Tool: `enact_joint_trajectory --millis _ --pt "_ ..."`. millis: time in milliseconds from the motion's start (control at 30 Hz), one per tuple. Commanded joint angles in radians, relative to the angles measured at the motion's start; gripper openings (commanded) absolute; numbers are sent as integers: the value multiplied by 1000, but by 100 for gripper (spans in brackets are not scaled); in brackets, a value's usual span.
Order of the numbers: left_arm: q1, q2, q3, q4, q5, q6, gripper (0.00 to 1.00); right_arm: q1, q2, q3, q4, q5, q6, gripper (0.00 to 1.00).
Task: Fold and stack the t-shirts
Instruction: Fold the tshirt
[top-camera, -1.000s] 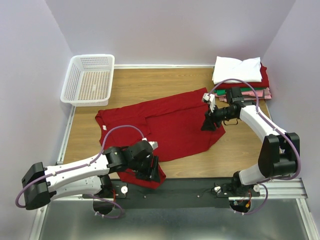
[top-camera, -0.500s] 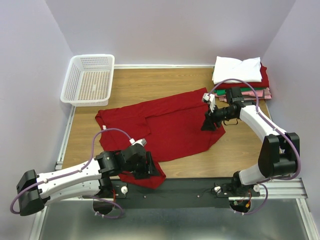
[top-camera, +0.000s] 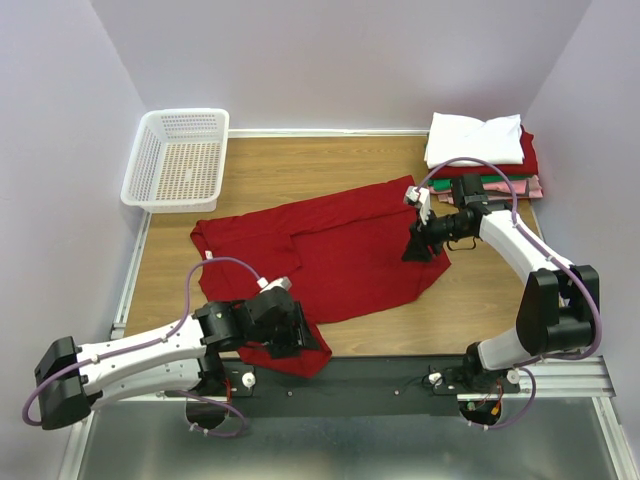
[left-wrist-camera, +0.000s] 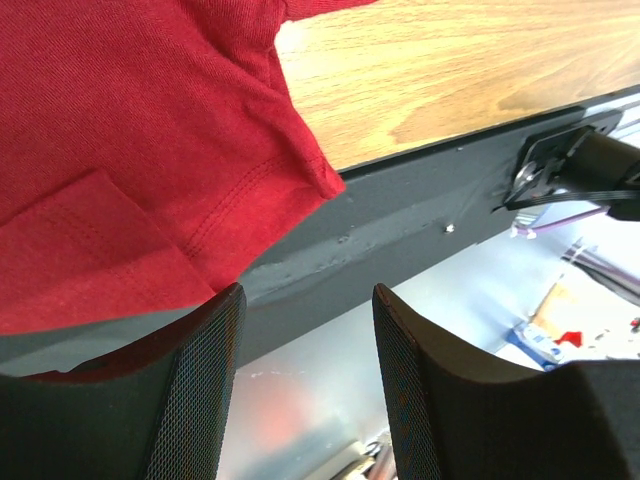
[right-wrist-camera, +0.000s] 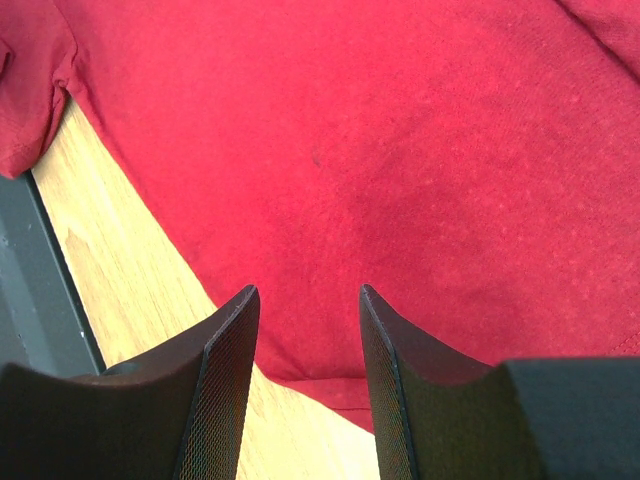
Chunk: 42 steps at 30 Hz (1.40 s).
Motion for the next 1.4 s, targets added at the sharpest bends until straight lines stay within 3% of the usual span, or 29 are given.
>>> enact_joint_trajectory --millis 0,400,1367 --pt "-2 -25 -12 -16 -45 -58 62 0 -21 -12 2 10 9 52" --pt "14 -109 -90 25 1 -118 70 0 -25 -14 2 8 7 52" --pt "26 41 -84 -82 45 -224 63 0 -30 -17 2 5 7 52"
